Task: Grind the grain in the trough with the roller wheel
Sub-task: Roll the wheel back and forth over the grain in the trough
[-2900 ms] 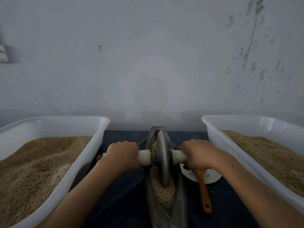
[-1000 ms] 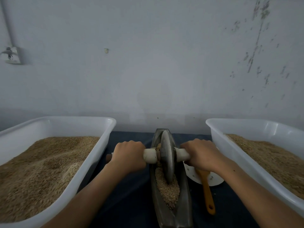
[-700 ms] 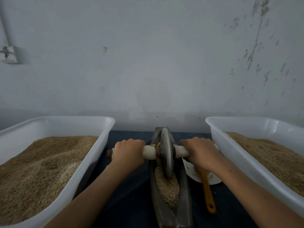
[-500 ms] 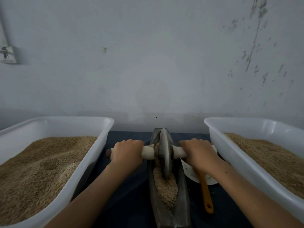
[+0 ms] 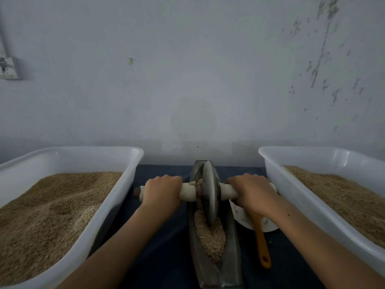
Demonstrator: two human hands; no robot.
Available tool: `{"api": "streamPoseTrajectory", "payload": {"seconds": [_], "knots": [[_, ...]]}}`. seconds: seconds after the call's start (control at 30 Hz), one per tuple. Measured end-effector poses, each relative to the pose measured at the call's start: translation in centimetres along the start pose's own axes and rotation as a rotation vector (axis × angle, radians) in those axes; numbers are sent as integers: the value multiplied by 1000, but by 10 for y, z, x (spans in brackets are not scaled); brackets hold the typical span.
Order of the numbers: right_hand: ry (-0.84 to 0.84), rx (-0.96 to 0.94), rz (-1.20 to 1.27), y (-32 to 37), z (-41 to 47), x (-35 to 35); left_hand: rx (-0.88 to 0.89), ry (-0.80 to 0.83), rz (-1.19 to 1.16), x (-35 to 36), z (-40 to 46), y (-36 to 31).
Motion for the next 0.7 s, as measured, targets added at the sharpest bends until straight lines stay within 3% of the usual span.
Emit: {"api": "streamPoseTrajectory", "payload": {"seconds": [0.13,0.3,0.43,0.53,0.7], "knots": [[-23,3,37,-3,-1,3,-18,-77,17,-3,-2,-2],[120,-11,35,-4,1,3,17,71,30,2,0,-1],[127,-30,38,-1,-3,-2,17,60,24,-2,-6,0],[48,-55,58,3,-6,-8,-19,-3,-57,-2,-13,3],[-230,-141,-49,10,-2,-36,-116,-57,-290,0,-21,9]]}}
Point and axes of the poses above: each hand's wrist, its own z-axis towards the middle knuckle, its own x-axis out of the palm, y = z × x, the point moved 5 cm from there along z, towards the middle knuckle, and after that the axes turned 15 degrees about z, right-handed, at the moved point
